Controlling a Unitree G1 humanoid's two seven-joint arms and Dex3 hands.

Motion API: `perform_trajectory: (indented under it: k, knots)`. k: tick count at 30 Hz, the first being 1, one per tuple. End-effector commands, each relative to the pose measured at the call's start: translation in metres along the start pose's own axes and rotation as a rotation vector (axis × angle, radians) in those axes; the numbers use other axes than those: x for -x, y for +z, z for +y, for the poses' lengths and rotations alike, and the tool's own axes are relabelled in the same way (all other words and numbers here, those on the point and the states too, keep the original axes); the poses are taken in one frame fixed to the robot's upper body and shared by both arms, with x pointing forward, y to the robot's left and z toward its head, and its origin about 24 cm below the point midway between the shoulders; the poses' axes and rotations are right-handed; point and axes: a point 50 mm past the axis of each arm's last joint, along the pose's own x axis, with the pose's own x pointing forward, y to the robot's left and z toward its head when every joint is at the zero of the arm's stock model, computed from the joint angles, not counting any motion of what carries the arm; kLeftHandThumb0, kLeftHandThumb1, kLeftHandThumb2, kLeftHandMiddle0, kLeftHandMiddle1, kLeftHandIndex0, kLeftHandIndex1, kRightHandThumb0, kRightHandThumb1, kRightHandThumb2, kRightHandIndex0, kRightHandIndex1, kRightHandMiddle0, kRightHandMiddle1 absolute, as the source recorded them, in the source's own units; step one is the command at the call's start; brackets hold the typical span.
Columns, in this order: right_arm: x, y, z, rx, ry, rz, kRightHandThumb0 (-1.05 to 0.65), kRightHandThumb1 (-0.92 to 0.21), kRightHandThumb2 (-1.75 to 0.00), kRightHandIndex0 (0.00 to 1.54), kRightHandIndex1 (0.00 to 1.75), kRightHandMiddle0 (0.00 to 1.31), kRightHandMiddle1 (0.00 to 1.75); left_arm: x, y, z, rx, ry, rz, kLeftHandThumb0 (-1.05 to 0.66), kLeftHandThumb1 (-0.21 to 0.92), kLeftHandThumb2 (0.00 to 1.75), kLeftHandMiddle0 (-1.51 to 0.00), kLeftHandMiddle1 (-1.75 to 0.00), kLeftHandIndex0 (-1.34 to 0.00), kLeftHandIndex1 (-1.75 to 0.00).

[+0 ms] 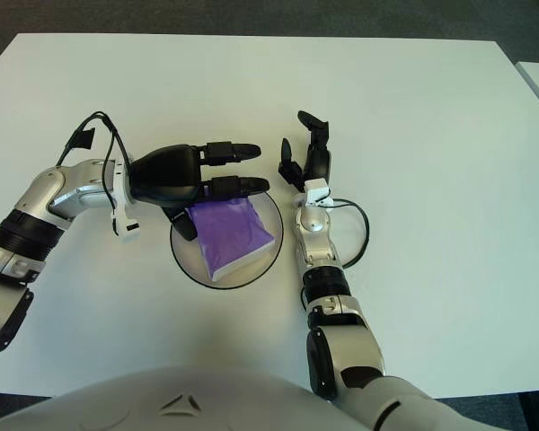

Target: Put the tissue paper into the plate.

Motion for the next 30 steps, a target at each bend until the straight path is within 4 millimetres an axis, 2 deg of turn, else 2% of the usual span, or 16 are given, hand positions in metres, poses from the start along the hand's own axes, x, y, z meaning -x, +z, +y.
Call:
perform_trajectory:
  k: [1,12,18,20,22,26,30]
  knots:
    - [0.056,-0.073,-0.028,0.066,-0.046,0.360,-0.72,-0.92,-0.68,0.44,0.01,0.00,0.90,0.002,-0.005,0.007,-0.048,0.017,-0.003,-1.05,0.92,0.67,0.00,0.00,0.00,0.00]
    - [0.055,-0.075,-0.028,0.076,-0.032,0.357,-0.70,-0.92,-0.65,0.44,0.01,0.00,0.89,0.003,-0.008,0.006,-0.039,0.032,0.008,-1.05,0.92,0.63,0.00,0.00,0.00,0.00]
    - [0.057,-0.072,-0.027,0.088,-0.026,0.337,-0.70,-0.92,-0.63,0.43,0.01,0.00,0.93,0.009,-0.021,0.007,0.006,0.037,0.066,-1.05,0.92,0.66,0.00,0.00,0.00,0.00]
    - [0.058,-0.063,-0.020,0.084,-0.031,0.306,-0.70,-0.92,-0.62,0.43,0.01,0.00,0.94,0.012,-0.027,0.007,0.022,0.048,0.092,-1.05,0.92,0.66,0.00,0.00,0.00,0.00]
    - [0.060,-0.055,-0.015,0.079,-0.043,0.296,-0.71,-0.92,-0.61,0.44,0.01,0.00,0.95,0.016,-0.037,0.005,0.053,0.075,0.139,-1.05,0.92,0.66,0.00,0.00,0.00,0.00]
    - [0.060,-0.057,-0.017,0.078,-0.054,0.332,-0.68,-0.92,-0.58,0.45,0.01,0.00,0.96,0.026,-0.057,-0.003,0.199,0.201,0.270,-1.05,0.92,0.72,0.00,0.00,0.00,0.00]
    - [0.059,-0.056,-0.016,0.073,-0.059,0.347,-0.65,-0.92,-0.57,0.46,0.02,0.00,0.95,0.030,-0.063,-0.008,0.322,0.264,0.320,-1.05,0.92,0.79,0.00,0.00,0.00,0.00]
